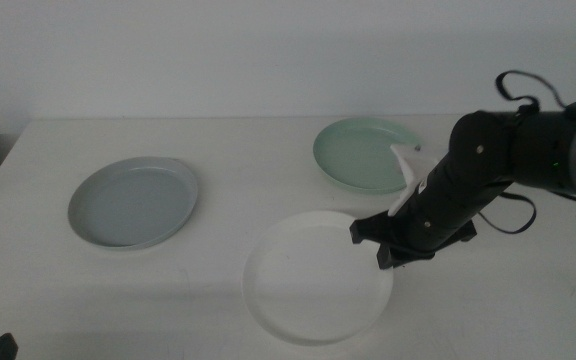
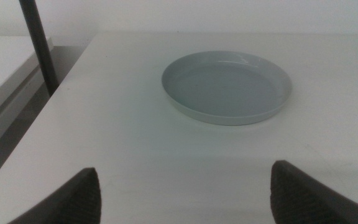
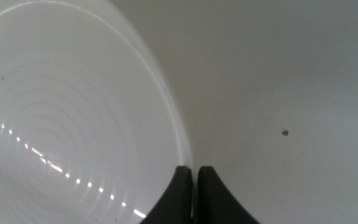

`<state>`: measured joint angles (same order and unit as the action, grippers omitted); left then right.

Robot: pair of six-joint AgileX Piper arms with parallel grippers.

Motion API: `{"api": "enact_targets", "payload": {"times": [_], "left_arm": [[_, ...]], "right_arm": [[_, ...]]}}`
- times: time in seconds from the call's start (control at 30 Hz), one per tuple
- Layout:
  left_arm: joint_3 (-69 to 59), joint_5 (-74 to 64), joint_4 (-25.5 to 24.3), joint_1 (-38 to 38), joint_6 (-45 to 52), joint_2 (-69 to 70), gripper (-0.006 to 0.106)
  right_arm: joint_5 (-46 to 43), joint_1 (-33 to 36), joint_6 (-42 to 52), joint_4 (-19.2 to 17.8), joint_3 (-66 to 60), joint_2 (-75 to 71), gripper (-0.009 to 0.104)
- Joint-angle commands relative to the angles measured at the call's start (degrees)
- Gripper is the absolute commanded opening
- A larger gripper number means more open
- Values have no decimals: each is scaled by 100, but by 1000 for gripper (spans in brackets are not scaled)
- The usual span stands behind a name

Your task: Stack the three bowls on top of each other.

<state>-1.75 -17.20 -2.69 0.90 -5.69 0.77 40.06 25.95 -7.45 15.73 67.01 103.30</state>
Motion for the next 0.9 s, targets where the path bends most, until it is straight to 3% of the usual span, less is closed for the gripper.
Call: {"api": "enact_targets", "payload": {"times": [0.0, 0.23, 0.47, 0.6, 0.87], "left_arm": [[23, 456, 16, -35, -68, 76, 97], [23, 456, 16, -35, -68, 76, 97], [23, 456, 16, -35, -68, 76, 97], [23, 456, 16, -35, -68, 76, 97], [23, 456, 16, -35, -68, 76, 97]], "right_arm": [[-203, 13, -10, 29, 171, -110, -1], [-214, 7, -10, -144, 171, 34, 6], [-149, -50, -10, -220, 254, -107, 42], [60, -225, 8, -561, 789, -269, 58], [322, -935, -269, -1061, 2515, 370, 60]]}}
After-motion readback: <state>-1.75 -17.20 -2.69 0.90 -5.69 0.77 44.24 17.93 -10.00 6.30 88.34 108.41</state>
